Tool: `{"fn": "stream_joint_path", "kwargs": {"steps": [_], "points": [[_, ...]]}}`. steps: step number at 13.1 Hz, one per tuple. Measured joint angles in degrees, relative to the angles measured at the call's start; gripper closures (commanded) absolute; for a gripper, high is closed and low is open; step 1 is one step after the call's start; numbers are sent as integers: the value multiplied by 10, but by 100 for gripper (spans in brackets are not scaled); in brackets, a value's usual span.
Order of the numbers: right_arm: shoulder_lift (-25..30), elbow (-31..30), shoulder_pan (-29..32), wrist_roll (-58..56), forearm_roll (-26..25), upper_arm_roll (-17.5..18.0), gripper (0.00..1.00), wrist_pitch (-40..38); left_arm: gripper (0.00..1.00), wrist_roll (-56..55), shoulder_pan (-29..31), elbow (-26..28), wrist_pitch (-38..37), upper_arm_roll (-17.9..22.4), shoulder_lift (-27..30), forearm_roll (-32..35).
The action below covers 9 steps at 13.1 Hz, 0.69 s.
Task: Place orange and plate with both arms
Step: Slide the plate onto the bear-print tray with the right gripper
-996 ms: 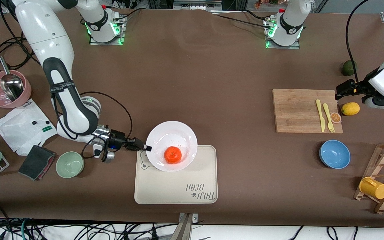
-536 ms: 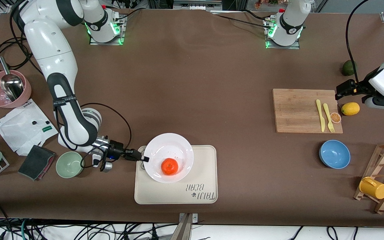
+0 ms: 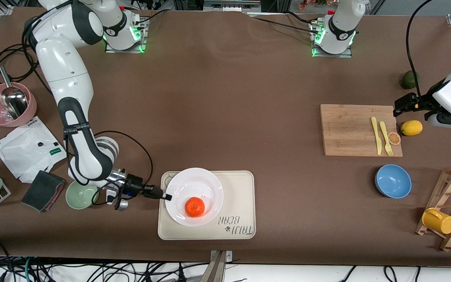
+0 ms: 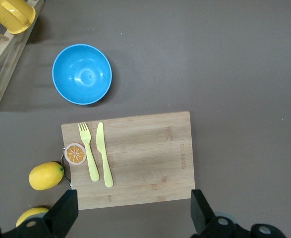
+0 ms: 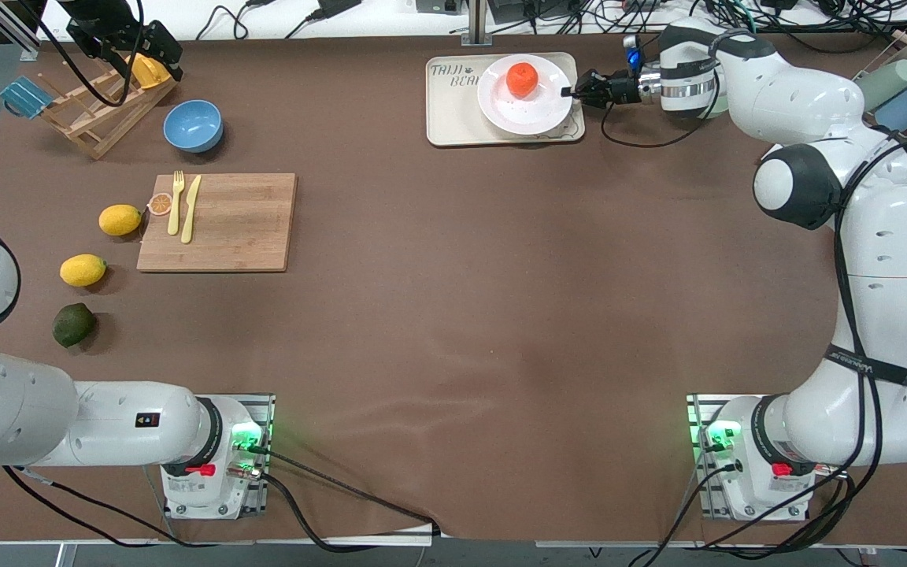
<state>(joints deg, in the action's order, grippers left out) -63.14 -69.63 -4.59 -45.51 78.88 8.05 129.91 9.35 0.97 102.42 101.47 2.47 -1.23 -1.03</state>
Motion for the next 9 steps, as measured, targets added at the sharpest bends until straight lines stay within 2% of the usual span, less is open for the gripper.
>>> {"fn": "stream_joint_path", "kwargs": {"steps": [3, 4, 5, 6, 8, 9], "points": [[-5, 5, -1, 0, 0, 1, 100, 0, 0, 0, 0, 0, -1, 0, 0, 0], [-5, 5, -1, 0, 0, 1, 83, 0, 0, 0, 0, 0, -1, 0, 0, 0], [-6, 5, -1, 0, 0, 1, 61, 0, 0, 0, 0, 0, -1, 0, 0, 0], [-6, 5, -1, 0, 0, 1, 49, -1, 0, 0, 0, 0, -1, 0, 0, 0], [-6, 5, -1, 0, 0, 1, 0, -1, 0, 0, 0, 0, -1, 0, 0, 0], [-7, 5, -1, 0, 0, 1, 0, -2, 0, 0, 0, 0, -1, 0, 0, 0]]}}
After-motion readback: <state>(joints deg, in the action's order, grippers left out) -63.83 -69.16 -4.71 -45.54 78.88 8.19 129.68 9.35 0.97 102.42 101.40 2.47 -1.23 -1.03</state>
